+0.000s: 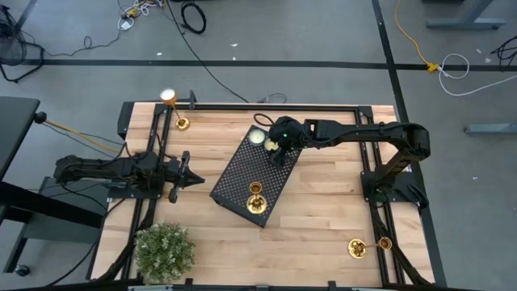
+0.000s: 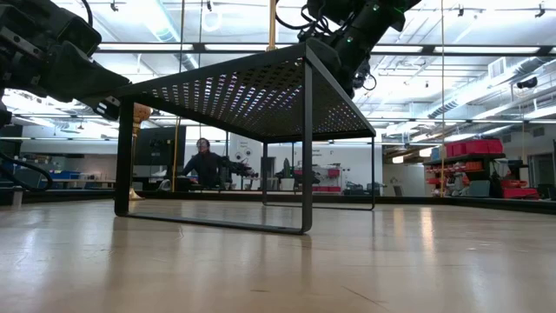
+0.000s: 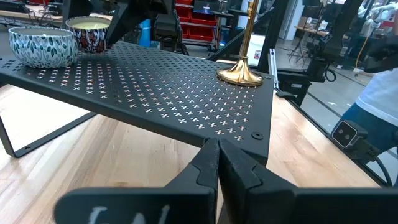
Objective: Stock candles on shelf
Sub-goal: Put the red scented candle on the shelf
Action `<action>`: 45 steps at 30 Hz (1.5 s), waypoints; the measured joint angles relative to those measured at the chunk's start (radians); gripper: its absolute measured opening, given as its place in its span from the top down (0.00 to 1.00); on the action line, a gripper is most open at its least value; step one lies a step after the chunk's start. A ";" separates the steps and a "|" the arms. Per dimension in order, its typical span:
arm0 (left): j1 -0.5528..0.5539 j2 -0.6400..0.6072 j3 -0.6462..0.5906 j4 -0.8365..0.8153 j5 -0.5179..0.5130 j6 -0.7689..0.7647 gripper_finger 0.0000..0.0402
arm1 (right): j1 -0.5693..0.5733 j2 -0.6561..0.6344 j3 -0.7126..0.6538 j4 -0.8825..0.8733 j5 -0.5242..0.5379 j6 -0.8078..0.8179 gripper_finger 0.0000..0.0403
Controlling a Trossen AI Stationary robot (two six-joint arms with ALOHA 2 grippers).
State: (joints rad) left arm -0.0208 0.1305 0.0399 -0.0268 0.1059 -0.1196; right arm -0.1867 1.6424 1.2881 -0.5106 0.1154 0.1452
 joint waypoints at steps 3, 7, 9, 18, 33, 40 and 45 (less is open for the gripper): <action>0.000 0.000 0.000 0.000 0.000 0.000 0.97 | 0.000 0.000 0.000 0.000 0.000 0.004 0.22; 0.000 0.000 0.000 0.000 0.000 0.000 0.96 | 0.000 0.005 0.000 0.012 0.000 0.004 0.22; 0.000 0.000 0.000 0.000 0.000 0.000 0.97 | 0.000 0.005 -0.001 0.010 0.000 0.004 0.22; 0.000 0.000 0.000 0.000 0.000 0.000 0.96 | -0.003 0.005 -0.001 0.013 -0.001 -0.004 0.22; 0.000 0.000 0.000 0.000 0.000 0.000 0.96 | -0.003 0.005 -0.001 0.012 -0.013 0.001 0.18; 0.000 0.000 0.000 0.000 0.000 0.000 0.96 | -0.003 0.005 -0.001 0.013 -0.028 0.005 0.12; 0.000 0.000 0.000 0.000 0.000 0.000 0.97 | -0.003 -0.001 -0.001 0.006 -0.028 0.000 0.10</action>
State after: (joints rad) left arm -0.0211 0.1305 0.0397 -0.0265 0.1062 -0.1196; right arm -0.1894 1.6414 1.2869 -0.5046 0.0873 0.1450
